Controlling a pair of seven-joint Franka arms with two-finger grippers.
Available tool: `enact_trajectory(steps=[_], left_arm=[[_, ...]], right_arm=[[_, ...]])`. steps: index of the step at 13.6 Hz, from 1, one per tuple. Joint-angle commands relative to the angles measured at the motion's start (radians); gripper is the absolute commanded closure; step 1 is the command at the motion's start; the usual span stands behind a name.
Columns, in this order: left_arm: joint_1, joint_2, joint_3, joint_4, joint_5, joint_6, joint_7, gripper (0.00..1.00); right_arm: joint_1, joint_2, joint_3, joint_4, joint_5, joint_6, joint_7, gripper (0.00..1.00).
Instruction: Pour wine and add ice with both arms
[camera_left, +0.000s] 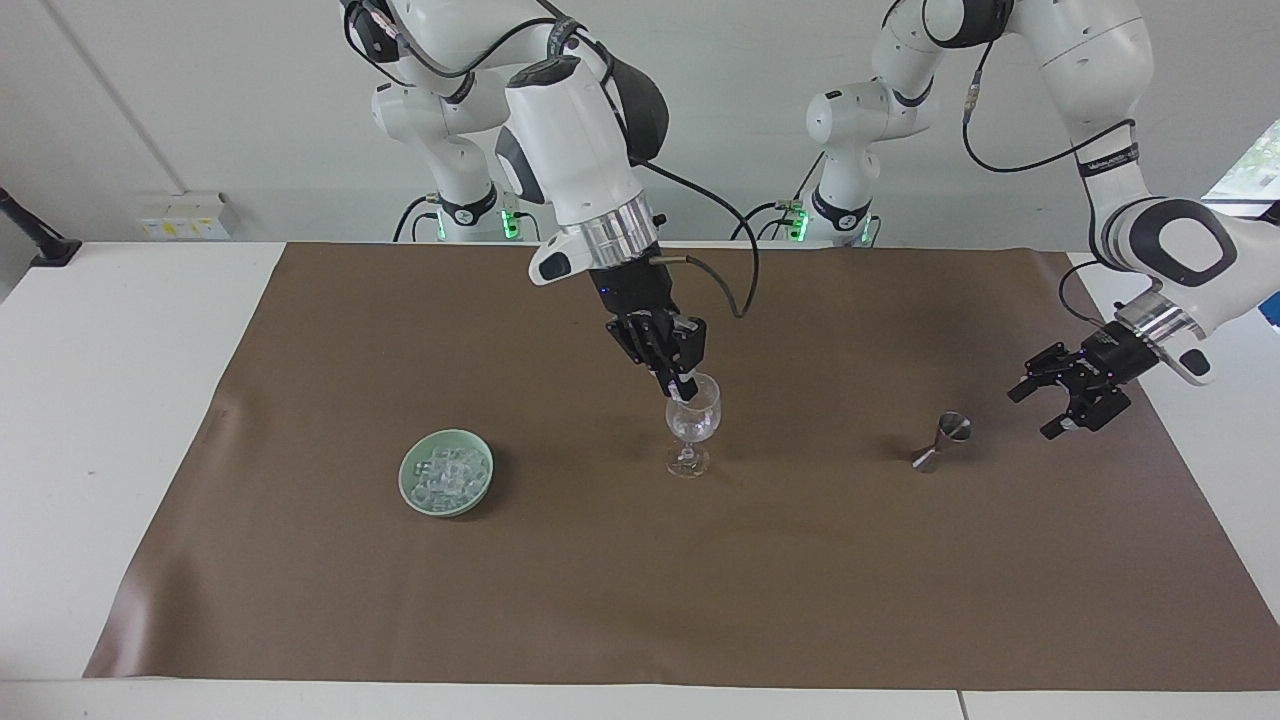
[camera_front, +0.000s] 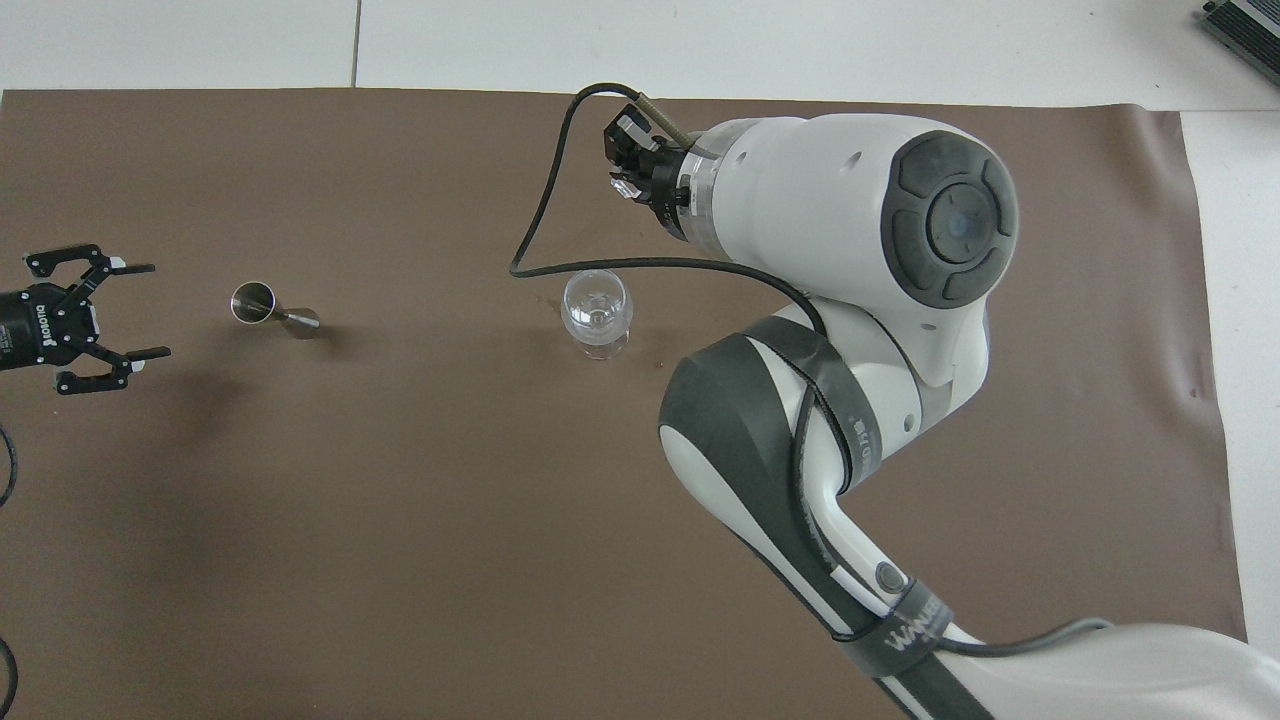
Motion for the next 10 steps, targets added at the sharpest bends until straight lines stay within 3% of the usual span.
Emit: enact_trajectory(steps=[1,5,10], left_arm=[[-0.04,-0.001,0.015,0.071,0.073,-0.016,0.058,0.0],[-0.055,-0.009,-0.006,0.175,0.202,-0.017,0.076,0.0],[-0.059,-0.043,-0.101,0.267,0.389,-0.019,0.078,0.0]], right_arm=[[-0.005,-0.028,0.017,-0.068,0.014,0.02,0.01,1.0],[0.002,-0.122,0.017,-0.217,0.012,0.011,-0.019,1.0],[0.031,-0.136,0.017,-0.233,0.014,0.005,-0.005,1.0]])
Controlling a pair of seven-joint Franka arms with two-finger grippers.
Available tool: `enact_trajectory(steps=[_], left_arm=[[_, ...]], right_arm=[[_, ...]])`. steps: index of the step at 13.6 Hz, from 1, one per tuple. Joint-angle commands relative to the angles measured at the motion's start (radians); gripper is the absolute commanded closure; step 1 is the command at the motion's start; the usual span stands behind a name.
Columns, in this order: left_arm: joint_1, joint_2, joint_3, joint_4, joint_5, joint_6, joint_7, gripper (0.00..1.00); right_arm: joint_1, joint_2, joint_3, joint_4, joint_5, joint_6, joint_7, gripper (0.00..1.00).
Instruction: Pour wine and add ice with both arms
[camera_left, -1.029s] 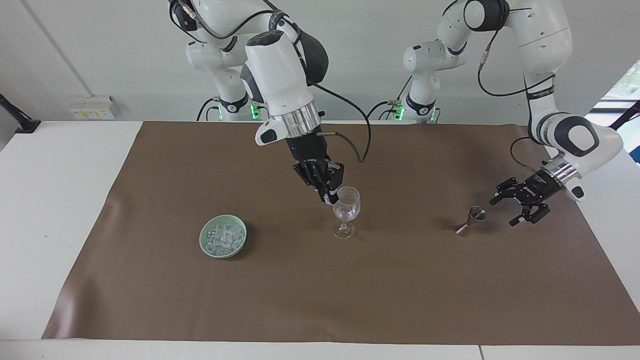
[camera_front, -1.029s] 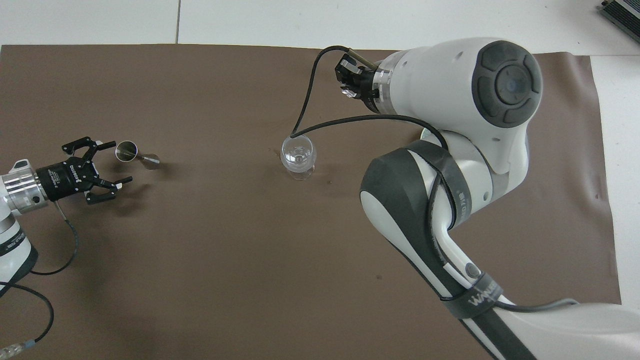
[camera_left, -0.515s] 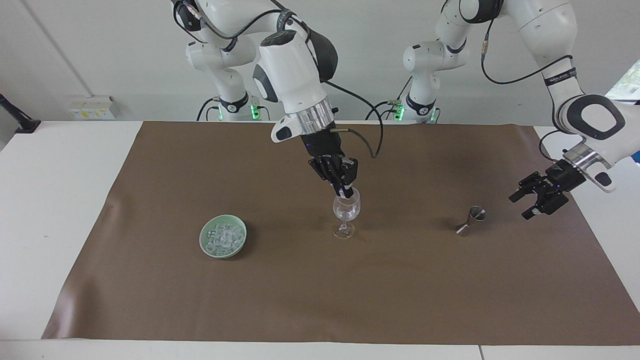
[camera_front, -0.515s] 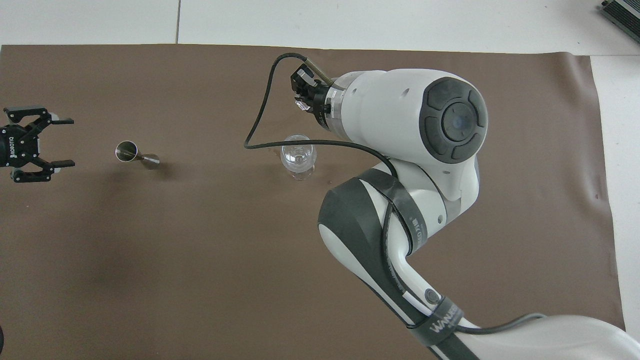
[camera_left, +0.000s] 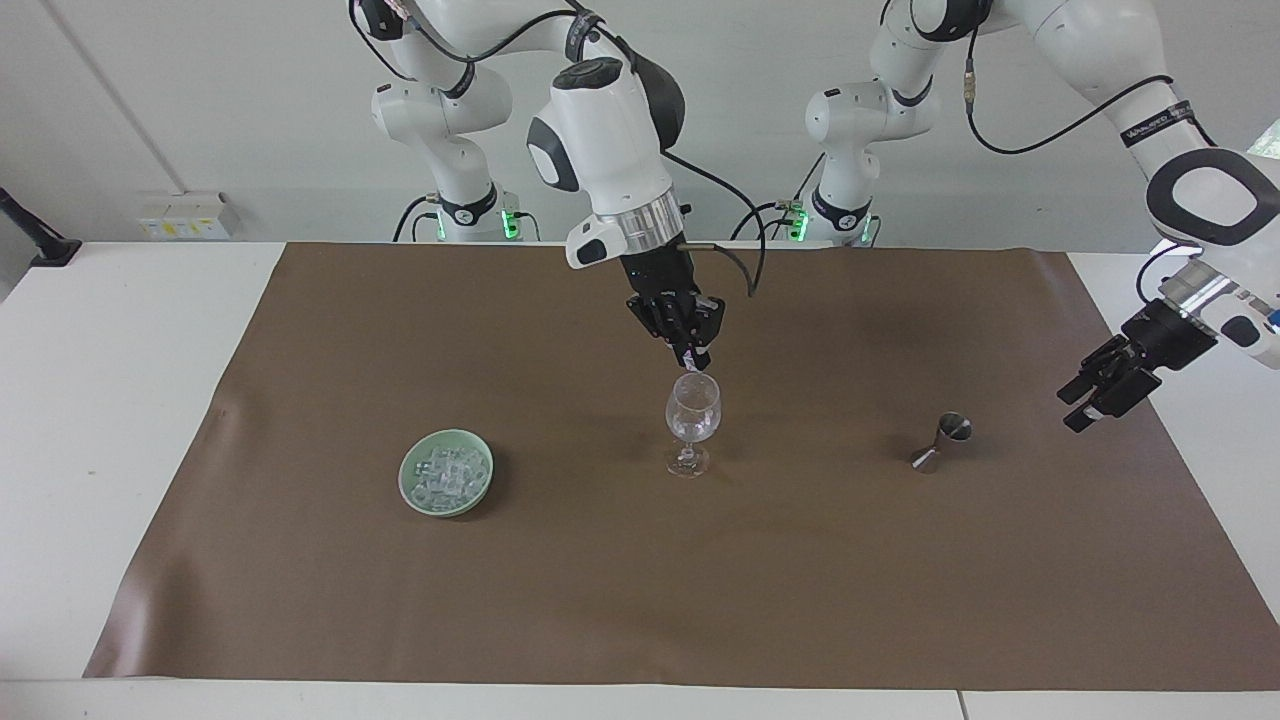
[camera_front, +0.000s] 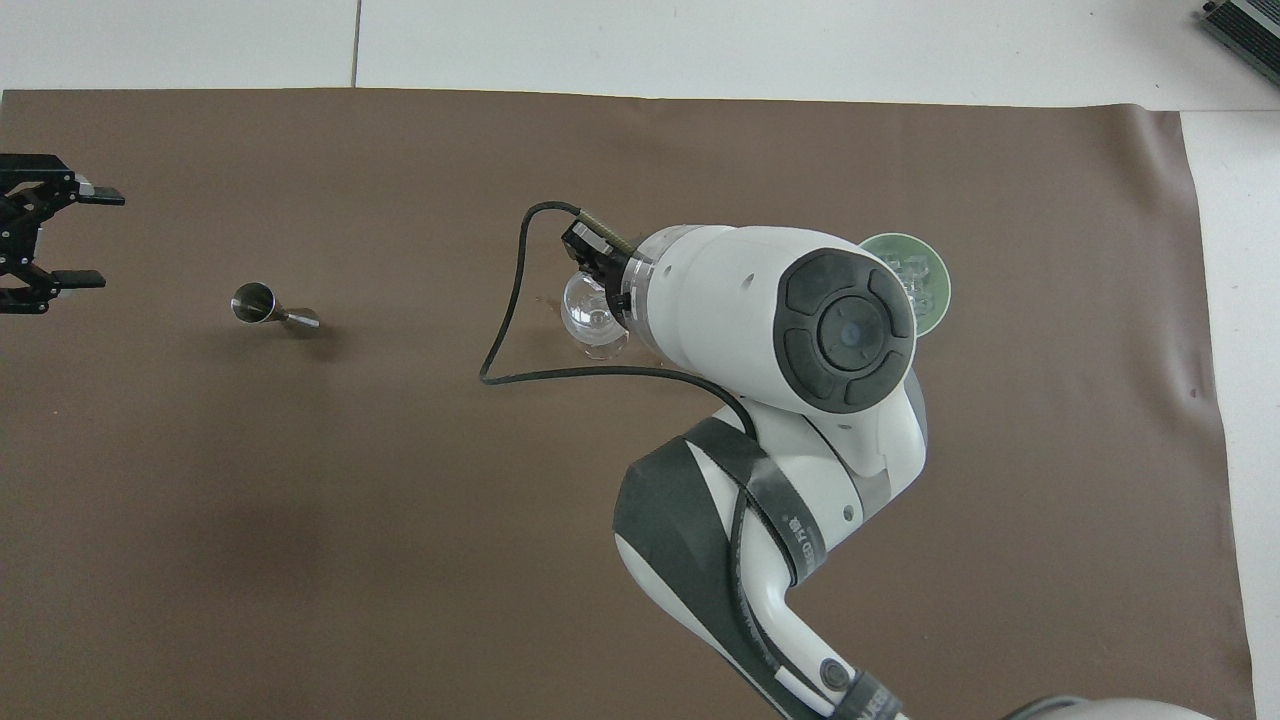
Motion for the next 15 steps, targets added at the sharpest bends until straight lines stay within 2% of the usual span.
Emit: enact_trajectory(steps=[1,3,8,11,15], left_arm=[[-0.007,-0.024,-0.037,0.044,0.106,-0.02,0.006,0.0],[-0.006,-0.036,-0.08,0.077,0.199,-0.038,0.009,0.0],[-0.001,-0.083,-0.172,0.088,0.374,-0.079,0.077,0.0],[-0.003,-0.11,-0.224,0.087,0.44,-0.113,0.081,0.0],[-0.009,-0.163,-0.272,0.082,0.5,-0.194,0.122,0.0]], right_arm=[[-0.006,-0.027,0.0,-0.04,0.014,0.006,-0.007,1.0],[-0.011,-0.015,0.0,-0.041,0.013,0.009,-0.024,1.0],[-0.015,0.021,0.0,-0.049,0.009,0.027,-0.05,1.0],[-0.014,0.044,0.0,-0.043,0.002,0.078,-0.047,1.0],[-0.015,0.047,0.0,-0.038,0.002,0.079,-0.049,1.0]])
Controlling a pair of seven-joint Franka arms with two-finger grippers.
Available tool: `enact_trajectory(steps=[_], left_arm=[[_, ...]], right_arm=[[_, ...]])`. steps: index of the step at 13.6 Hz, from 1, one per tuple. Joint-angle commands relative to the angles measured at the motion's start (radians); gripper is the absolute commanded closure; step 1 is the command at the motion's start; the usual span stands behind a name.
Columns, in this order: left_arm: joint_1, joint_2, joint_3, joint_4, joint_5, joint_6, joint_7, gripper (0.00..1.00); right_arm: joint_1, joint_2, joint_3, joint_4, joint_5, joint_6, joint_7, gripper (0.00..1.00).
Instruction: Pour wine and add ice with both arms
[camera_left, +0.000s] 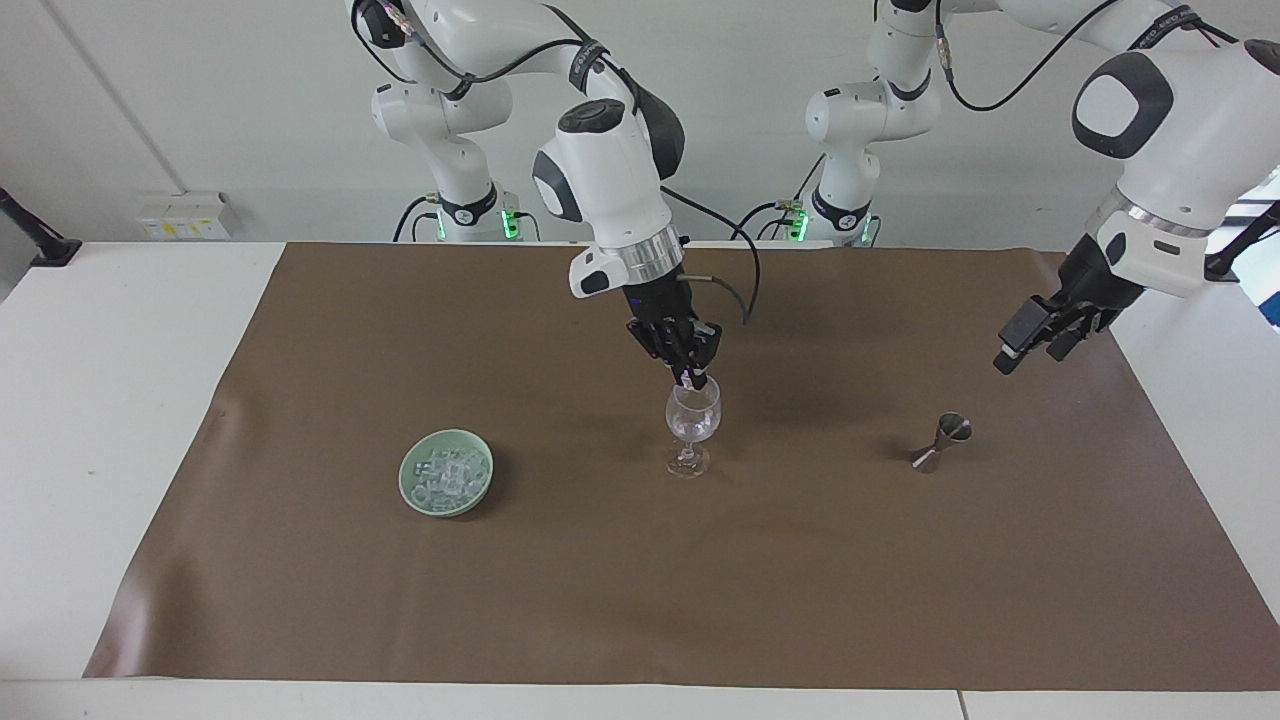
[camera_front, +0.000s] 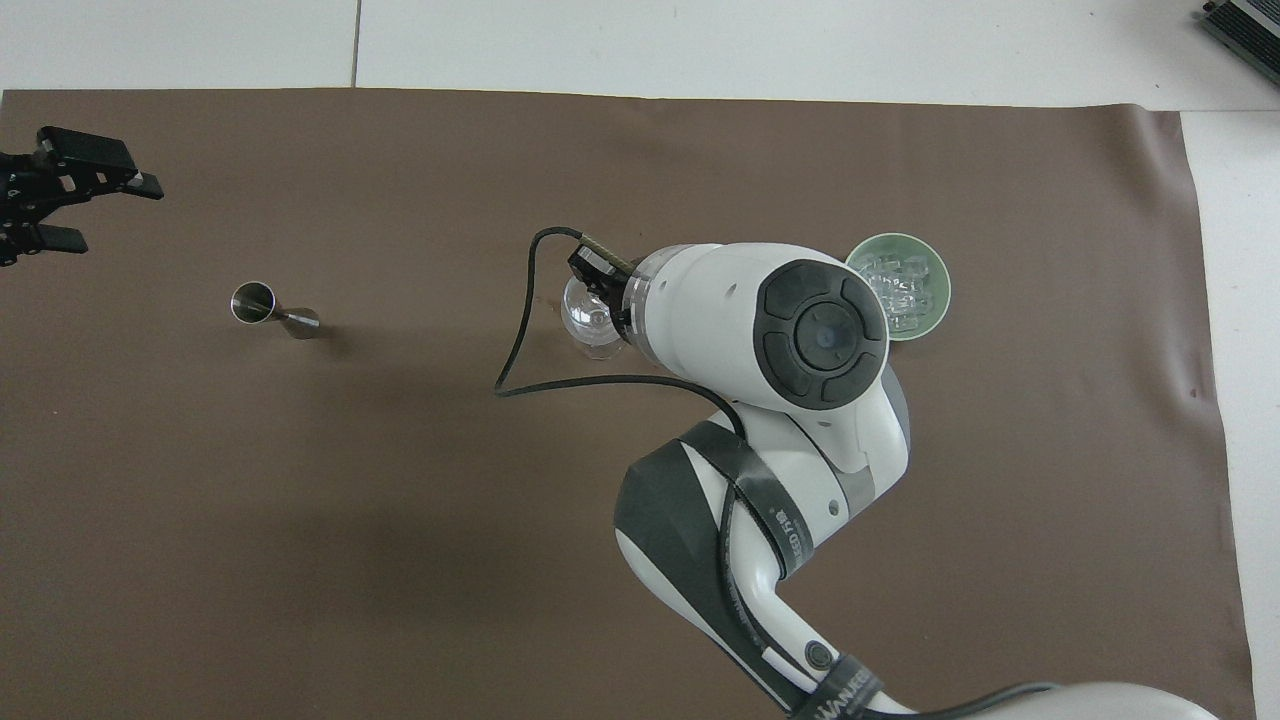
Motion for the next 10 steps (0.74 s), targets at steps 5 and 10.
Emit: enact_trajectory(steps=[5,10], left_arm=[[-0.005,-0.098,-0.013,-0.064,0.085,-0.137,0.194,0.0],[-0.073,-0.138,0.005,-0.148,0.122,-0.107,0.259,0.0]], right_arm=[[-0.005,0.003,0.007,-0.007,0.002,0.017,-0.019,1.0],[-0.01,0.012,0.007,-0.008,0.001,0.017,-0.029,1.0]])
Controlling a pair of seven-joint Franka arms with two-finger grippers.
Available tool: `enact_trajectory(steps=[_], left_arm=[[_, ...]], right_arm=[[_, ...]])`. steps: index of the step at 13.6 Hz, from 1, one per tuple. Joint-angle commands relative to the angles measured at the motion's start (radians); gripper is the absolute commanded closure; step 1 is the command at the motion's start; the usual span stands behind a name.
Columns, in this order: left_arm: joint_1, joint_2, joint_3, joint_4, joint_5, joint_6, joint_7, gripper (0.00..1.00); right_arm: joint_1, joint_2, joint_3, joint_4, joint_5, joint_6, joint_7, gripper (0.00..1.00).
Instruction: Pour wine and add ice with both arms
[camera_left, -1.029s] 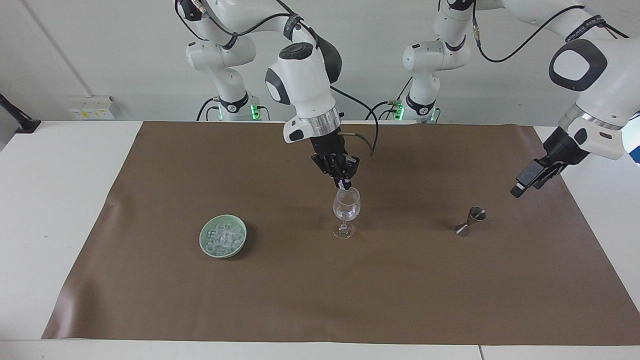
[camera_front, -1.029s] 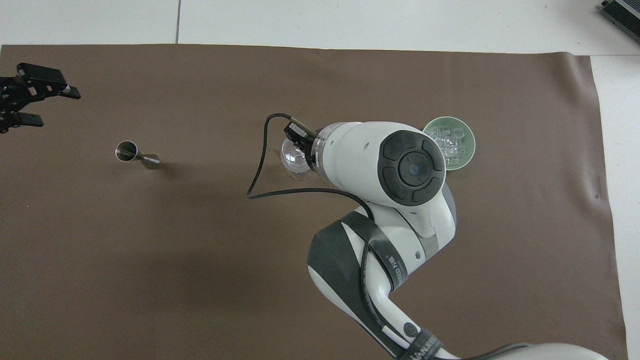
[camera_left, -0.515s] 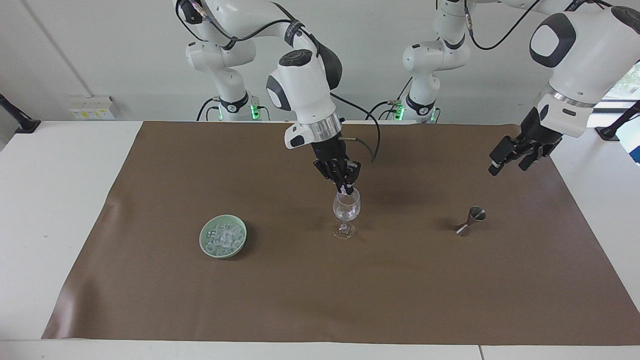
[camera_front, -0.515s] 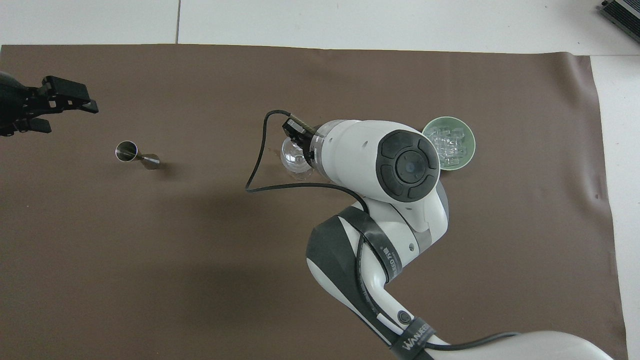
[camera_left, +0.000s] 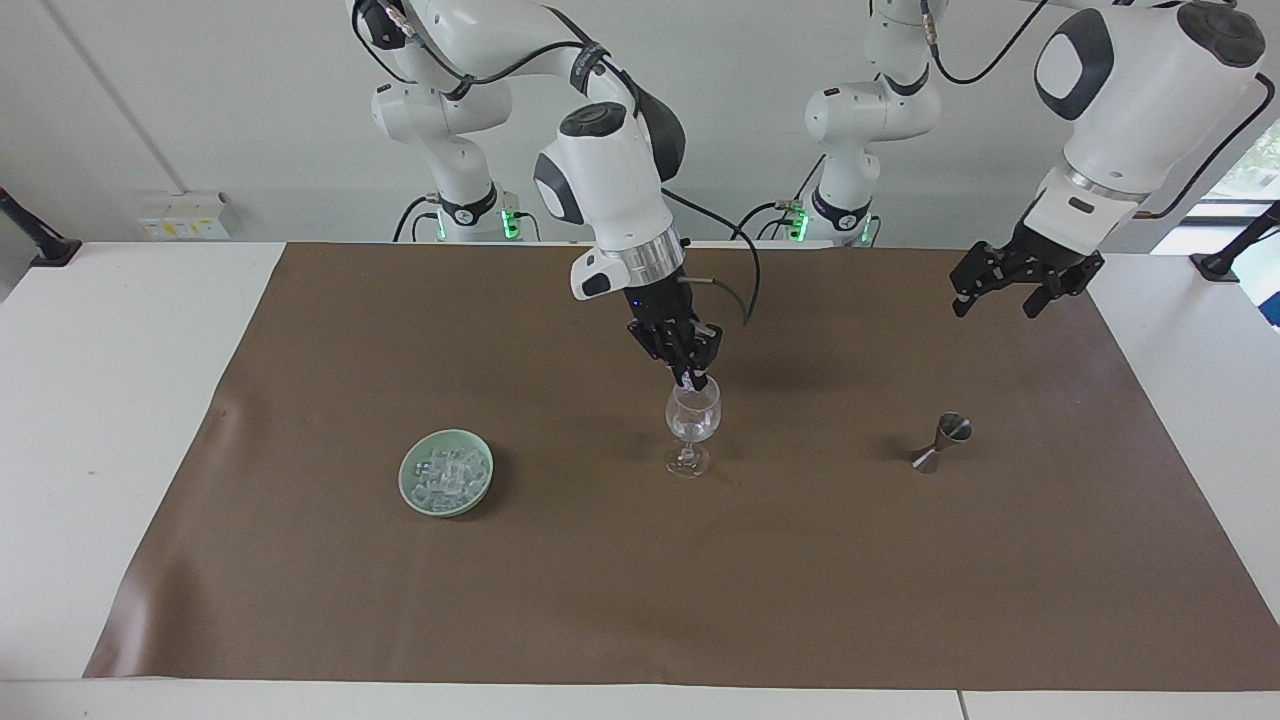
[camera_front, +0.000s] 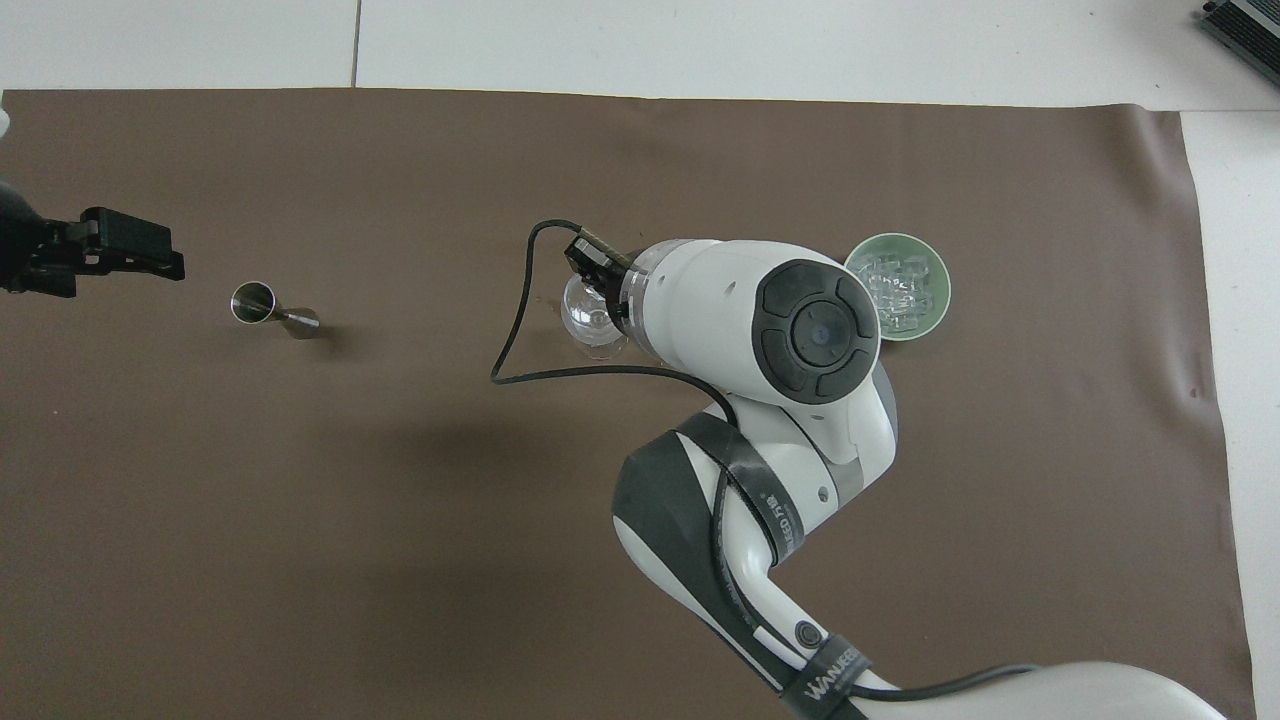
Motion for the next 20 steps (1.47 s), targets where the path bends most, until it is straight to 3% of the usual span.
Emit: enact_trajectory(steps=[1,5,17,20], left_arm=[[-0.046,-0.04,0.026,-0.042,0.044,0.008,0.029,0.0],[-0.039,-0.04,0.031,0.042,0.045,-0.075,0.04,0.0],[-0.033,-0.071,0.051,0.044,0.034,-0.092,0.035,0.0],[-0.033,-0.071,0.052,0.044,0.034,-0.093,0.034,0.0]], right_arm=[[-0.014,0.005,0.005,-0.005,0.001,0.017,-0.031,1.0],[-0.01,0.014,0.007,-0.002,-0.001,0.019,-0.026,1.0],[-0.007,0.027,0.005,-0.001,-0.002,0.045,-0.021,1.0],[-0.007,0.027,0.007,0.002,0.002,0.04,-0.011,0.9]])
